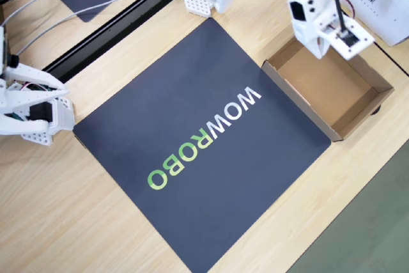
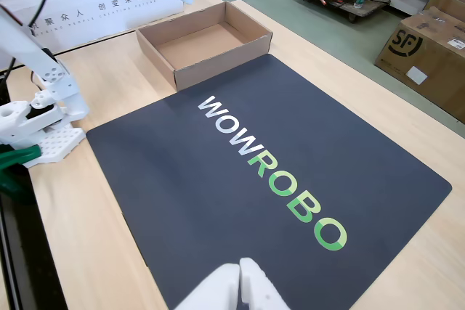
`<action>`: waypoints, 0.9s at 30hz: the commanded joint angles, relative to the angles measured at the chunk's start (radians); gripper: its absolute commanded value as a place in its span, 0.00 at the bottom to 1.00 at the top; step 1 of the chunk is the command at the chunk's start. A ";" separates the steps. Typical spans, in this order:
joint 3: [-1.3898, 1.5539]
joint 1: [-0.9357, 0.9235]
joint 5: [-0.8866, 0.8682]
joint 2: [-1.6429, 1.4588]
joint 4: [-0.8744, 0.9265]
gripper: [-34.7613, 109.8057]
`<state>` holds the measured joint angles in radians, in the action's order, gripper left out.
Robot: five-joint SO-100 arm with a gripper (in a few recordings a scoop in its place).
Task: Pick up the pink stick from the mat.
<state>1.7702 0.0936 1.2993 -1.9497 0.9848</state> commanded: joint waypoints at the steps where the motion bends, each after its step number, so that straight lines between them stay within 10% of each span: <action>1: 0.129 -0.003 0.038 -0.204 -0.049 0.24; 27: 1.022 -0.023 0.167 -1.045 -0.095 0.24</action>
<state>2.7197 0.0752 1.4419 -2.9238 0.8851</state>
